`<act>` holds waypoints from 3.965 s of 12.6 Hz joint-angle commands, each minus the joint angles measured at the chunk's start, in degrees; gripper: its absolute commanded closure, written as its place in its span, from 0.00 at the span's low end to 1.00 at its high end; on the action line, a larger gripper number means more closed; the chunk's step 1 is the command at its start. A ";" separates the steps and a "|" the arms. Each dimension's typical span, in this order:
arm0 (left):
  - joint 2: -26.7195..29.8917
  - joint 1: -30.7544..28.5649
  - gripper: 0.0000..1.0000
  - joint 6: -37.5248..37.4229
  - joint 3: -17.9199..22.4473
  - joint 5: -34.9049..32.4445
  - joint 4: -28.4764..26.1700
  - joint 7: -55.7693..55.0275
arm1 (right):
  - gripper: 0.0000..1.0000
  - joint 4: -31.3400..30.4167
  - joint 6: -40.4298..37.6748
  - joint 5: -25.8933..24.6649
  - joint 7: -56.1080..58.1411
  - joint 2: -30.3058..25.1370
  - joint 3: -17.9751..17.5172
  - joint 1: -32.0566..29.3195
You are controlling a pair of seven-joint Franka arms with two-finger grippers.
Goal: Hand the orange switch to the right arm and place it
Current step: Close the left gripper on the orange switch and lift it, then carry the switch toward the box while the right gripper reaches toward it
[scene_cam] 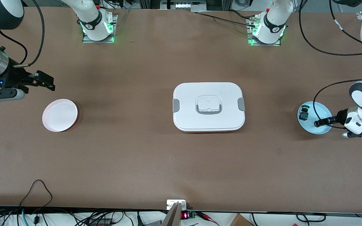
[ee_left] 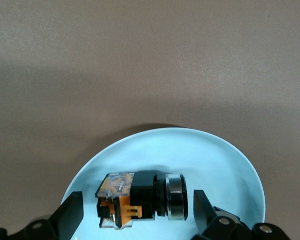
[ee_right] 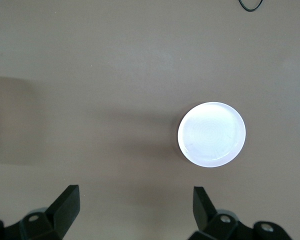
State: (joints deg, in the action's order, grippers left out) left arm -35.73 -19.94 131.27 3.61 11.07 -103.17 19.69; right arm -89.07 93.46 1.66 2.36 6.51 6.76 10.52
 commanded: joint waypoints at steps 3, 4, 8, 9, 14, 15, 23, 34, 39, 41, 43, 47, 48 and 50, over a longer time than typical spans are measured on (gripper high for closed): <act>-0.57 -0.71 0.05 1.36 -0.62 3.17 -0.89 2.37 | 0.00 1.01 -0.21 -0.52 -0.07 0.43 -0.25 -0.06; -0.75 -0.71 0.09 1.36 -0.62 3.26 -0.98 2.37 | 0.00 1.01 -0.21 -0.52 -0.07 0.43 -0.25 -0.06; -0.57 -0.71 0.56 0.66 -0.97 3.44 -0.71 2.63 | 0.00 1.01 -0.21 -0.52 -0.07 0.35 -0.25 -0.06; -0.31 -0.71 0.57 0.66 -0.97 3.44 -0.54 2.89 | 0.00 1.01 -0.21 -0.52 -0.07 0.43 -0.25 -0.06; 4.16 -0.62 0.57 -3.28 -0.89 3.26 0.17 5.00 | 0.00 1.01 -0.21 -0.61 -0.07 0.43 -0.25 -0.06; 5.91 -0.62 0.57 -6.00 -0.89 3.26 0.25 4.92 | 0.00 1.01 -0.21 -0.52 -0.07 0.43 -0.25 -0.06; 7.95 0.26 0.62 -36.24 -5.10 3.26 14.22 5.00 | 0.00 1.01 -0.21 -0.08 -0.07 0.35 -0.17 -0.41; 8.83 -0.18 0.76 -39.96 -23.54 19.41 14.67 40.47 | 0.00 -0.84 -8.47 29.60 2.73 1.48 -0.34 -2.96; 8.57 0.69 0.77 -36.09 -30.75 37.06 13.96 60.25 | 0.00 -3.74 -7.06 54.90 6.17 7.54 -0.60 0.37; 7.43 2.62 0.76 -30.14 -33.30 41.64 13.88 72.51 | 0.00 -3.83 -5.49 63.95 6.34 10.09 -0.60 2.83; 5.93 4.47 0.77 -27.04 -33.49 48.14 13.53 83.36 | 0.00 -3.83 -1.38 74.31 6.34 12.81 -0.60 6.51; 6.19 8.16 0.77 -20.28 -34.98 62.46 11.77 93.93 | 0.00 -4.18 7.07 88.84 13.17 17.47 -0.60 11.61; 6.19 8.17 0.77 -17.91 -36.38 64.93 10.81 94.56 | 0.00 -4.09 8.48 91.48 17.55 18.79 -0.60 12.93; 6.37 8.17 0.78 -11.95 -40.76 67.59 9.84 94.57 | 0.00 -3.83 10.77 97.19 24.77 20.73 -0.60 15.22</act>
State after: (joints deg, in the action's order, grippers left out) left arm -30.28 -11.23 114.47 -33.73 75.18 -91.18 110.65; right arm -93.20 102.04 94.10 21.46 25.87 5.79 23.65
